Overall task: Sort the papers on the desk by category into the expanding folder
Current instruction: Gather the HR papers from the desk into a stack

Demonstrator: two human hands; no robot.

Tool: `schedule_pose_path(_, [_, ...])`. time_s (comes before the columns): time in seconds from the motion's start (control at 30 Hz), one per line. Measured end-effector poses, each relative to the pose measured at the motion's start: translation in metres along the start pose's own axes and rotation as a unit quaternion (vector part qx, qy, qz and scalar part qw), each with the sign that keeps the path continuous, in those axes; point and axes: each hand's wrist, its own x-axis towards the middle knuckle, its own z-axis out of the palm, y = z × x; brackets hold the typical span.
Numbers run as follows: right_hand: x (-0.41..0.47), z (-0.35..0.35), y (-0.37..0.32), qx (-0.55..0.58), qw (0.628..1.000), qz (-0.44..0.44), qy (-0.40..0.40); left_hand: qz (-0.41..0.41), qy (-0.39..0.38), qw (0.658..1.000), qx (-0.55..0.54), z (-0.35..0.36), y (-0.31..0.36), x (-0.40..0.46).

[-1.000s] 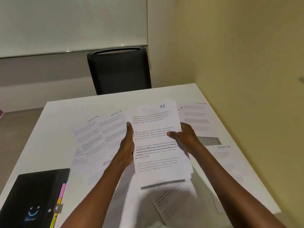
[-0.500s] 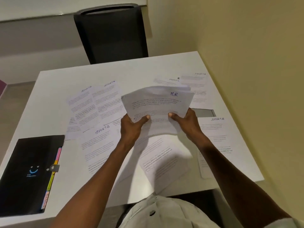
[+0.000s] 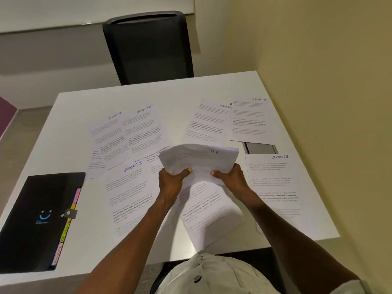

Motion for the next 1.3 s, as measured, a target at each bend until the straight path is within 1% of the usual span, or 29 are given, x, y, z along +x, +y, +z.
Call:
schedule_pose_path(0.1, [0.004,-0.002,-0.007,0.006,1.0,-0.019,0.022,0.024,-0.028,0.999,0.016,-0.004,0.009,0.005])
schedule_pose_path(0.23, [0.007,-0.011,-0.029,0.012,0.998,-0.054,0.016,0.044,-0.12,0.992,0.011,-0.011,0.044,0.01])
schedule_pose_path(0.33, [0.012,-0.015,-0.037,0.031,0.998,-0.049,-0.021,0.011,-0.179,0.983,-0.039,-0.012,0.064,0.012])
schedule_pose_path(0.4, [0.014,-0.017,-0.042,0.043,0.997,-0.044,-0.042,-0.01,-0.194,0.979,-0.059,-0.011,0.067,0.015])
schedule_pose_path(0.47, [0.015,-0.017,-0.046,0.053,0.996,-0.047,-0.054,-0.003,-0.183,0.982,-0.044,-0.009,0.067,0.017])
schedule_pose_path(0.53, [0.012,-0.018,-0.052,0.065,0.996,-0.051,-0.046,0.02,-0.168,0.985,-0.025,-0.005,0.068,0.017])
schedule_pose_path(0.7, [0.005,-0.024,-0.066,0.081,0.99,-0.101,0.057,0.085,-0.109,0.99,0.0,0.006,0.069,0.017])
schedule_pose_path(0.77, [0.003,-0.03,-0.067,0.084,0.988,-0.11,0.075,0.098,-0.097,0.99,-0.011,0.011,0.071,0.015])
schedule_pose_path(0.83, [0.001,-0.037,-0.06,0.097,0.986,-0.109,0.081,0.103,-0.102,0.989,-0.021,0.016,0.071,0.011])
schedule_pose_path(0.93, [-0.003,-0.042,-0.041,0.092,0.989,-0.084,0.081,0.066,-0.105,0.992,-0.027,0.021,0.055,0.01])
schedule_pose_path(1.07, [-0.006,-0.041,-0.011,0.091,0.993,-0.016,0.072,0.001,-0.108,0.994,-0.004,0.026,0.019,0.006])
schedule_pose_path(1.13, [-0.005,-0.041,-0.003,0.086,0.994,-0.001,0.073,-0.009,-0.102,0.995,0.013,0.03,0.011,0.005])
schedule_pose_path(1.3, [0.007,-0.047,-0.007,0.063,0.996,-0.021,0.063,0.004,-0.095,0.995,0.027,0.036,0.021,0.009])
